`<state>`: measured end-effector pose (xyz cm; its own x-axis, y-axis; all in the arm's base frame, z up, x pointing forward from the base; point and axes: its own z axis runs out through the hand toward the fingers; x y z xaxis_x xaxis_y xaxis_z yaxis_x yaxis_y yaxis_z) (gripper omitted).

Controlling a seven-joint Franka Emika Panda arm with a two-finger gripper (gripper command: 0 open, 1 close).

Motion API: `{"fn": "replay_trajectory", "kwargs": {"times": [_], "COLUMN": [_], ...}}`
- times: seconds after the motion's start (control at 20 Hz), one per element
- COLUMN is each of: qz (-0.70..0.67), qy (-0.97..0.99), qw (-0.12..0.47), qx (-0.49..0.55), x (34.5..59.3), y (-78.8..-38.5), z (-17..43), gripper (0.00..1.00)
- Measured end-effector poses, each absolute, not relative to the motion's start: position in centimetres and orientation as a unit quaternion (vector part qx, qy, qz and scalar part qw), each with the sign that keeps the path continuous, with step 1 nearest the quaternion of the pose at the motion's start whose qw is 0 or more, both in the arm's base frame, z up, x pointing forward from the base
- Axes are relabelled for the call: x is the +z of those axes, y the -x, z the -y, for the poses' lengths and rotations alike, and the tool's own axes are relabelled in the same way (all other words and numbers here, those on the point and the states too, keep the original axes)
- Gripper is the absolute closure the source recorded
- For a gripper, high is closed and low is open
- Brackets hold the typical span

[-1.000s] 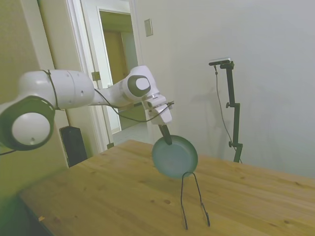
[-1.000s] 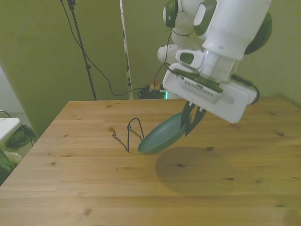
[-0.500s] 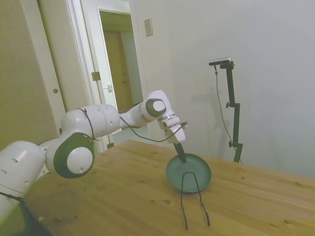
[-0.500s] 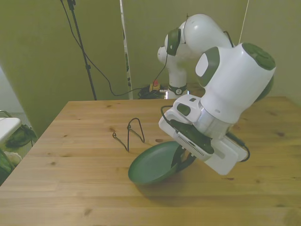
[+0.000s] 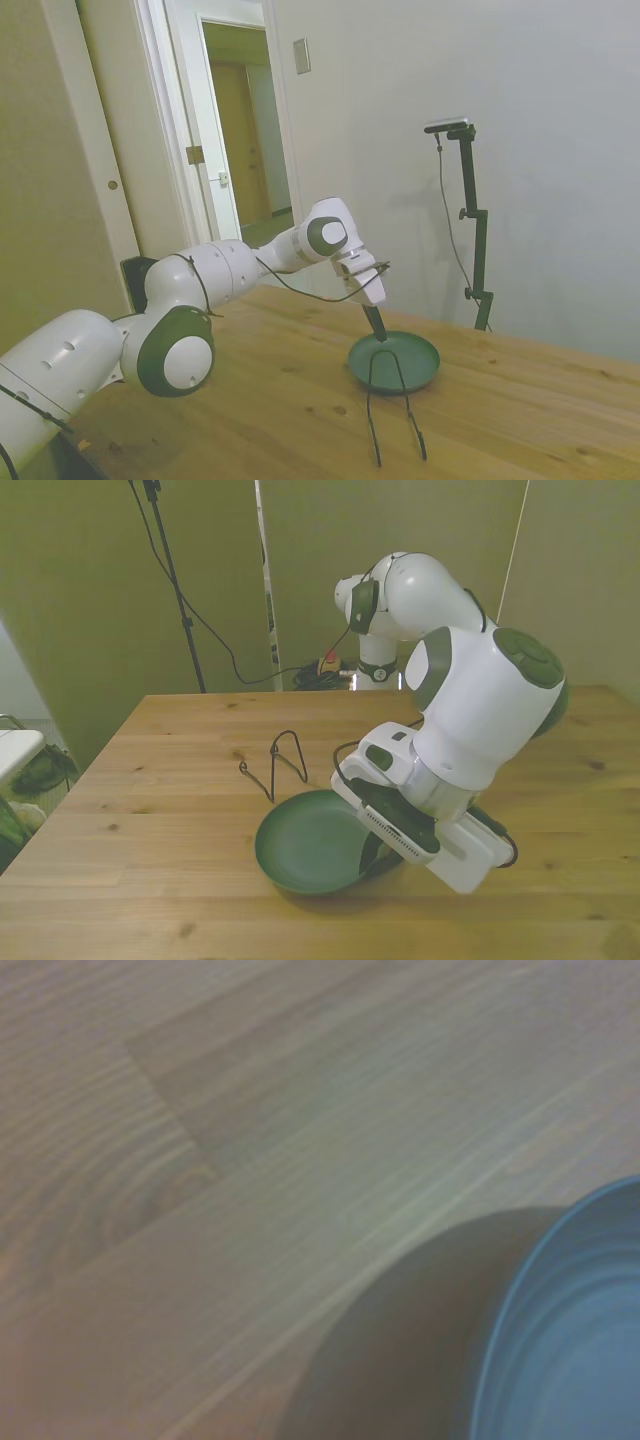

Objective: Unload the plate

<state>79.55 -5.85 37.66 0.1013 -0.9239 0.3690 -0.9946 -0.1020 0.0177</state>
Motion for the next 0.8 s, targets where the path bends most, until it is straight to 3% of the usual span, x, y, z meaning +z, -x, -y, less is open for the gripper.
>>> {"fn": "replay_trajectory", "kwargs": {"times": [0.5,0.8], "qz": [0.648,0.629], "qy": [-0.743,-0.762], "qw": [0.084,0.043], "qx": [0.145,0.148], "x": [38.1,41.2], "y": [-80.4,-80.5], "z": [6.0,4.8], "gripper": [0.0,0.0]}}
